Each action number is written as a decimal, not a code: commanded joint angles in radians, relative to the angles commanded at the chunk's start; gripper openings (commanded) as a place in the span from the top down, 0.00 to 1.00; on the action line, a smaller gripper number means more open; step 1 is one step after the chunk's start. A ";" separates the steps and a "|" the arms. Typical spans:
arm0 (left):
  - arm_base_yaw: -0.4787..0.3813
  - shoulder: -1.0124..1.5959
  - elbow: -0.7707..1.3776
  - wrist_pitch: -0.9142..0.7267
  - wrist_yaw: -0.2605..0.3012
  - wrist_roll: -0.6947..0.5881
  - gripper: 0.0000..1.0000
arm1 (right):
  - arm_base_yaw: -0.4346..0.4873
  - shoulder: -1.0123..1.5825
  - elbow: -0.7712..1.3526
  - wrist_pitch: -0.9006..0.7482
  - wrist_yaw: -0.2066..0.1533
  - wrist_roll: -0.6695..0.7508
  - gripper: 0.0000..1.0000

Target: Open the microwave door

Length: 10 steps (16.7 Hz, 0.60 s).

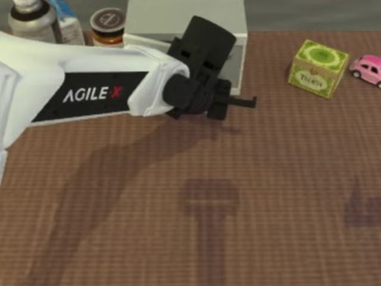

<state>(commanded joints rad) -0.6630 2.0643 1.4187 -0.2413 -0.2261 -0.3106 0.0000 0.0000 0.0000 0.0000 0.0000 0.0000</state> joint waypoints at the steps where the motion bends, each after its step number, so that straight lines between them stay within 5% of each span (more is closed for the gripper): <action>1: 0.000 0.000 0.000 0.000 0.000 0.000 1.00 | 0.000 0.000 0.000 0.000 0.000 0.000 0.00; 10: -0.002 -0.010 -0.015 0.009 0.016 0.012 1.00 | 0.000 0.000 0.000 0.000 0.000 0.000 0.00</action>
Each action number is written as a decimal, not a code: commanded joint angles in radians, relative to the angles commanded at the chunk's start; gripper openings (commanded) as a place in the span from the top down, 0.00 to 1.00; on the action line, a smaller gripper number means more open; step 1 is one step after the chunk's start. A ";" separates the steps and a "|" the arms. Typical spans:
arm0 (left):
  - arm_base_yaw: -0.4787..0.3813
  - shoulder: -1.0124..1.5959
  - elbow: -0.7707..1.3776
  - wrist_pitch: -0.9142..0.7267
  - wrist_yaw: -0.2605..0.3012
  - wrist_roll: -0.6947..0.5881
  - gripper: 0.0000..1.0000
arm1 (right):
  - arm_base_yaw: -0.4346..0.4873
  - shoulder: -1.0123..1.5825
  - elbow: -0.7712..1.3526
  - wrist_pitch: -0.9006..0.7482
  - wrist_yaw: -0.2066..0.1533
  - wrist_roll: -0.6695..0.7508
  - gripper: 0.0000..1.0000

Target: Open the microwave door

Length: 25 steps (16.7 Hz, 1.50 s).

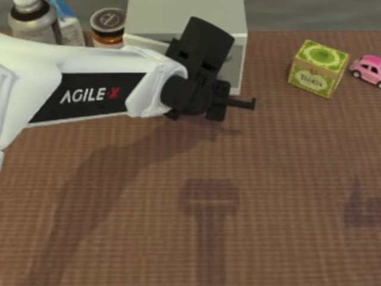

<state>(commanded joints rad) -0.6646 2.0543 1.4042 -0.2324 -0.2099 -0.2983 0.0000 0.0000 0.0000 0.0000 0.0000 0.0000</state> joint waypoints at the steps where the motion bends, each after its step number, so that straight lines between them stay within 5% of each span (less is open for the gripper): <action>1: 0.003 -0.006 -0.007 0.005 0.004 0.007 1.00 | 0.000 0.000 0.000 0.000 0.000 0.000 0.00; 25: 0.010 -0.015 -0.025 0.013 0.013 0.024 1.00 | 0.000 0.000 0.000 0.000 0.000 0.000 0.00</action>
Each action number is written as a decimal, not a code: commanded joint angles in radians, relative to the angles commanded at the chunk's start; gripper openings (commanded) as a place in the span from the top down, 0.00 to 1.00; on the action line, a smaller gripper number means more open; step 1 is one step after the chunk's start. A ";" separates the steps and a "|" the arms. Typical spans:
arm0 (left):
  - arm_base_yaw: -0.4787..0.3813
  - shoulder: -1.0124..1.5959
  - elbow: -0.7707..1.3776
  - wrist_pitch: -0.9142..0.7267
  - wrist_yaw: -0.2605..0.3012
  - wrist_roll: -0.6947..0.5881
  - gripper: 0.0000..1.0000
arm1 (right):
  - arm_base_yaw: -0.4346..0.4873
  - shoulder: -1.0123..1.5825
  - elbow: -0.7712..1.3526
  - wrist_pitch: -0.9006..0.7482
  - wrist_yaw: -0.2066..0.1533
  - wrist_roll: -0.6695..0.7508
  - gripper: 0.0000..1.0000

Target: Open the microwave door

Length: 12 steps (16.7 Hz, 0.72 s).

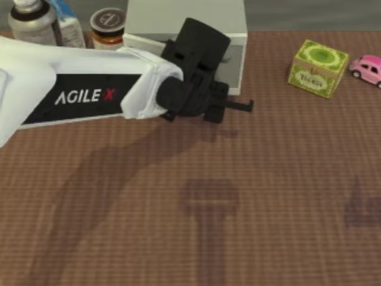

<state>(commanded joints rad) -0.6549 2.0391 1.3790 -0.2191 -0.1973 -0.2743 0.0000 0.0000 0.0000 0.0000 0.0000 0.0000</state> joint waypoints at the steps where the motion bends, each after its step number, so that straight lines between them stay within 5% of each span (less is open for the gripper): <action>1: 0.000 0.000 0.000 0.000 0.000 0.000 1.00 | 0.000 0.000 0.000 0.000 0.000 0.000 0.00; 12: 0.009 -0.025 -0.039 0.021 0.031 0.038 1.00 | 0.000 0.000 0.000 0.000 0.000 0.000 0.00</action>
<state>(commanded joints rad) -0.6455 2.0138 1.3395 -0.1982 -0.1662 -0.2359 0.0000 0.0000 0.0000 0.0000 0.0000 0.0000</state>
